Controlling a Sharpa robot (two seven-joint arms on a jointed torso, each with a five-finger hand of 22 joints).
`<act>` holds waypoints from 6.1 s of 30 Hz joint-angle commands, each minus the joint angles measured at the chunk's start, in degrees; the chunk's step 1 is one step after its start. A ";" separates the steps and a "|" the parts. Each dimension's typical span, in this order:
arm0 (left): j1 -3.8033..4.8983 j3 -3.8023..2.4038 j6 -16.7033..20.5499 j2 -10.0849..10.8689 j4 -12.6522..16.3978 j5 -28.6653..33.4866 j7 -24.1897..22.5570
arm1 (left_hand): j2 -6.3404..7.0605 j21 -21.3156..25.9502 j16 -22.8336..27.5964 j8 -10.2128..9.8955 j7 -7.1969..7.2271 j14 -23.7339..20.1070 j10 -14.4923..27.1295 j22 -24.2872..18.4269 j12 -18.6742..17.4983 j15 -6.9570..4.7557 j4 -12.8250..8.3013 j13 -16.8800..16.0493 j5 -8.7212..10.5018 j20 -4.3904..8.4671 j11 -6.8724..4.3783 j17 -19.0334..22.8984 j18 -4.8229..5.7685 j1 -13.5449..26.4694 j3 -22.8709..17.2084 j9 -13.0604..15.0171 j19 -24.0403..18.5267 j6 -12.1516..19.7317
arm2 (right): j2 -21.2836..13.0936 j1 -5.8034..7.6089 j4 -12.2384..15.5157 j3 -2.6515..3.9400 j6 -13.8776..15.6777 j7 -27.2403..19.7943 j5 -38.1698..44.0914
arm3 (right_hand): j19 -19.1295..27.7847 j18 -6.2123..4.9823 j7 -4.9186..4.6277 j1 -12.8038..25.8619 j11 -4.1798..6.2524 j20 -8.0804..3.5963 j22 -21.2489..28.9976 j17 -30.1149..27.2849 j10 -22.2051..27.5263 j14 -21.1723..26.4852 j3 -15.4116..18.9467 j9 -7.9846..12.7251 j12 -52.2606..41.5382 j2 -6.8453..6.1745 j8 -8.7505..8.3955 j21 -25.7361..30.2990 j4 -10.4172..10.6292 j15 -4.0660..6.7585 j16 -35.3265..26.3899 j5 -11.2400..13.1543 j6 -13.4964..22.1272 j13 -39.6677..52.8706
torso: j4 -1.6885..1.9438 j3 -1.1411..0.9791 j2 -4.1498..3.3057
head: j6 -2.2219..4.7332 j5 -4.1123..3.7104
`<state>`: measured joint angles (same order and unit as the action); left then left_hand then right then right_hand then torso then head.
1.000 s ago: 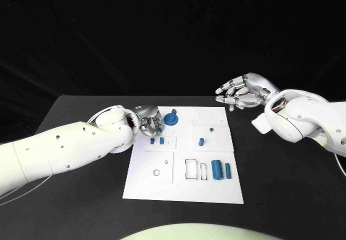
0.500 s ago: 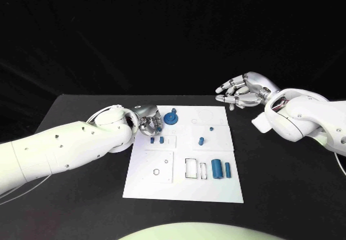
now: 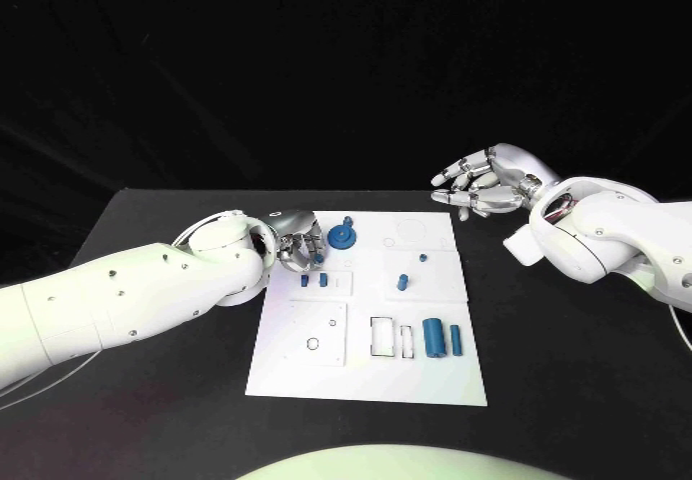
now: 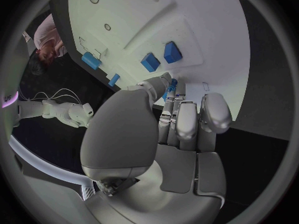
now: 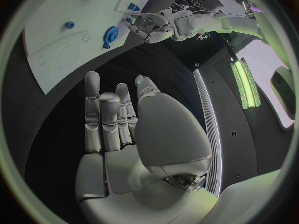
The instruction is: Assemble the parts on the task board
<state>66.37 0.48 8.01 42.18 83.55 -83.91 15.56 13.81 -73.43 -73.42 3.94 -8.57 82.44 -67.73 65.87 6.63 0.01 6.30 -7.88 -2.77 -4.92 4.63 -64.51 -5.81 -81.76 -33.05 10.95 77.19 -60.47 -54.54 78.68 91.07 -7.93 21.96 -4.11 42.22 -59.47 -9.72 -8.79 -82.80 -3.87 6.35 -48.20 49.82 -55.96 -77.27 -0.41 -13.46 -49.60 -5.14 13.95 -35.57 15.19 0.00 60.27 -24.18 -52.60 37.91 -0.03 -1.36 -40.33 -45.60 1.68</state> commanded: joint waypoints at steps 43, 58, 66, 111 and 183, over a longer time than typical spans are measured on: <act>1.23 -1.00 5.98 7.85 0.54 23.38 -4.89 | 0.60 2.54 1.97 1.50 -0.09 -1.10 -0.75 -3.34 -0.48 0.32 -0.07 -0.45 0.01 -0.55 0.23 3.22 -0.43 0.23 0.26 -1.10 -1.94 -0.59 | 0.82 -0.43 0.20 0.00 -9.37 10.15 32.94 | -9.78 1.01 1.29 -6.35 0.48 -1.43 -9.76 9.48 -6.67 -7.05 -9.28 1.48 26.45 -1.51 -1.12 -10.84 -2.31 1.22 6.57 2.94 -5.98 -21.64 | -0.07 0.03 0.12 | 1.82 -2.05; 2.18 -0.65 4.11 12.93 4.17 73.70 -26.07 | -0.94 20.61 18.98 0.87 -0.51 -11.18 -0.52 -24.27 0.04 0.65 0.66 -1.21 0.00 -0.87 0.51 24.09 -4.35 0.80 4.15 -2.00 -13.81 -0.75 | 3.52 -3.01 1.16 -0.16 -11.11 18.55 58.39 | -15.53 3.19 0.91 -3.93 0.06 -1.20 -19.74 18.40 -9.85 -9.01 -11.83 2.98 35.29 -5.39 -5.22 -22.95 -1.85 0.75 14.23 1.46 -7.97 -27.05 | 0.10 0.22 -0.02 | 3.01 -5.04; 2.18 -0.60 4.00 13.57 5.41 79.21 -29.06 | -1.32 21.37 19.28 0.81 -0.43 -11.22 -0.97 -24.92 0.52 0.57 0.50 -1.48 0.00 -0.84 0.36 24.49 -4.42 0.59 4.77 -2.10 -13.79 -0.77 | 5.44 -4.74 0.44 -0.21 -11.71 19.60 61.13 | -15.73 3.29 0.68 -3.39 -0.16 -1.08 -20.47 18.74 -10.04 -8.97 -12.40 3.21 36.38 -6.14 -5.97 -23.61 -1.65 0.57 14.62 0.92 -7.99 -27.65 | -0.02 0.12 -0.06 | 2.72 -4.72; 2.19 -0.59 4.27 14.34 6.67 79.99 -29.00 | -2.02 23.10 19.85 0.34 -0.76 -11.52 -0.34 -26.58 0.93 0.61 -0.35 -1.85 -0.01 -0.77 0.55 25.47 -4.58 -0.53 5.76 -2.49 -13.86 -0.10 | 9.46 -7.93 -3.27 -0.24 -12.46 18.80 61.94 | -16.26 3.59 1.04 -4.18 0.03 -1.28 -23.17 20.35 -11.93 -9.12 -17.98 3.17 38.71 -5.17 -6.97 -25.85 -3.53 0.56 16.26 3.34 -10.27 -29.08 | 0.00 0.04 -0.02 | 1.76 -4.31; 2.19 -0.57 4.50 13.13 5.38 79.23 -27.54 | -2.53 23.85 20.02 0.16 -1.01 -11.66 0.24 -27.37 1.07 0.72 -1.02 -1.99 -0.01 -0.81 0.74 25.94 -4.68 -1.51 5.85 -2.72 -13.84 0.25 | 9.75 -7.19 10.16 0.77 -2.25 18.61 55.12 | -17.93 4.37 2.18 1.60 0.95 -1.50 -27.64 21.67 -15.36 -9.30 -23.60 1.90 41.02 -4.33 -7.22 -30.14 -6.71 1.36 17.84 11.75 -13.58 -29.91 | 0.12 0.21 0.09 | 1.80 1.26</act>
<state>68.50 -0.06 13.01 55.47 88.88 -4.52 -11.77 11.53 -49.92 -53.67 4.27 -9.38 71.19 -68.04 38.56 7.33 0.62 5.60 -9.81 -2.77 -5.73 5.34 -38.67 -9.78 -82.84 -27.27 8.31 63.68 -60.47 -44.91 71.61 101.19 -7.13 19.18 15.21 96.99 -77.08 -6.54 -6.93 -81.65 -2.83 4.91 -74.95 71.46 -71.11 -84.03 -23.80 -11.47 -8.85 -9.59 7.05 -65.38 8.25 0.83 77.91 -12.16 -65.92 8.09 0.05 -1.19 -40.23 -43.58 1.57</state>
